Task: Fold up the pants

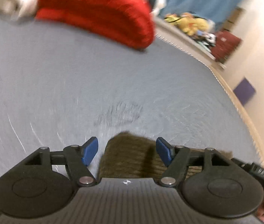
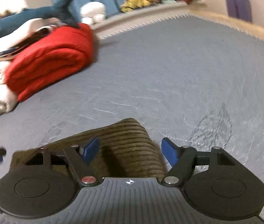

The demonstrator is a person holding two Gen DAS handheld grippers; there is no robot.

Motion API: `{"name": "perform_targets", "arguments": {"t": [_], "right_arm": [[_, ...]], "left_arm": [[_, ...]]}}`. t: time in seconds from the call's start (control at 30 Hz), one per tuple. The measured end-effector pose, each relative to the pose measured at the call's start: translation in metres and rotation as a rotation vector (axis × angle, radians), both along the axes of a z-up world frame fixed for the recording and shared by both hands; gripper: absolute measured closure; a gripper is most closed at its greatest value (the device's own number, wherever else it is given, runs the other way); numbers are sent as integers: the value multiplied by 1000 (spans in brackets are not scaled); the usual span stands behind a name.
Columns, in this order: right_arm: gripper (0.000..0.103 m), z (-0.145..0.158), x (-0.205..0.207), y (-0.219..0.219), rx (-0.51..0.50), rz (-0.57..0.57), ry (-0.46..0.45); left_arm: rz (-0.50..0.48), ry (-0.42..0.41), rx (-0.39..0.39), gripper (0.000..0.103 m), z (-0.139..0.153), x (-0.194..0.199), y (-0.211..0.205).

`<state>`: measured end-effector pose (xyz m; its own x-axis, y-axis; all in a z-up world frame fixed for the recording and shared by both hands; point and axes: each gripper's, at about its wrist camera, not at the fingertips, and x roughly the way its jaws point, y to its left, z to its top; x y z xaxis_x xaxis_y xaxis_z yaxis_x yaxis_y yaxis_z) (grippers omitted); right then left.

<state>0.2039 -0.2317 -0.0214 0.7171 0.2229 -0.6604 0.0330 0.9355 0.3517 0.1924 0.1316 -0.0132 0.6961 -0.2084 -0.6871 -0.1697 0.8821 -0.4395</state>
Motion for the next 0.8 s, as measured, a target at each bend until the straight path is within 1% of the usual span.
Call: {"name": "perform_targets", "arguments": {"t": [0.03,0.07,0.1,0.13,0.2,0.23,0.27,0.3,0.33,0.37,0.4,0.43,0.47,0.5,0.53,0.57,0.6,0.67,0.7,0.73,0.77,0.8], "right_arm": [[28,-7,8,-4,29,-13,18],[29,-12,13,-5,51,-20,31],[43,-18,17,-7,76,-22,45],[58,-24,27,-8,100,-25,55],[75,-27,28,-13,112,-91,32],[78,-28,27,-16,123,-118,20],[78,-30,29,-14,107,-129,18],[78,-33,30,-8,66,-117,16],[78,-39,33,2,0,-86,11],[78,-44,34,9,-47,-76,7],[77,-48,36,9,-46,-86,12],[75,-49,39,7,-25,-96,21],[75,-49,41,5,-5,-103,29],[72,-48,42,1,14,-112,32],[69,-46,40,-3,43,-127,23],[69,-40,37,-7,55,-139,4],[69,-34,34,-8,42,-148,-17],[67,-13,23,-6,-40,-176,-82],[65,-5,19,-7,-56,-169,-108],[61,4,15,-7,-61,-151,-128],[59,14,10,-9,-59,-126,-143],[58,20,5,-10,-54,-89,-153]], "left_arm": [[7,28,-57,30,-8,3,8],[15,47,-112,36,-19,7,13],[8,47,-156,51,-29,12,16],[-5,39,-142,60,-32,15,16],[-60,-39,-56,63,-30,19,10],[-77,-54,-22,63,-32,22,6],[-83,-25,6,63,-41,29,2],[-80,4,16,58,-52,32,0],[-76,-5,0,53,-57,32,2],[-64,4,-23,49,-59,33,6],[-41,25,-47,40,-60,33,12],[-24,30,-76,38,-59,33,17],[-18,18,-77,39,-55,32,19],[-13,-5,-38,39,-46,29,17],[-13,-36,18,40,-34,26,15],[-16,-78,72,40,-22,21,11],[-29,-124,105,40,-10,14,7],[-73,-196,118,40,8,3,0],[-107,-229,121,44,16,-3,-4],[-149,-249,128,49,24,-10,-10],[-195,-257,147,52,28,-13,-15],[-229,-260,178,60,29,-20,-20]]}}
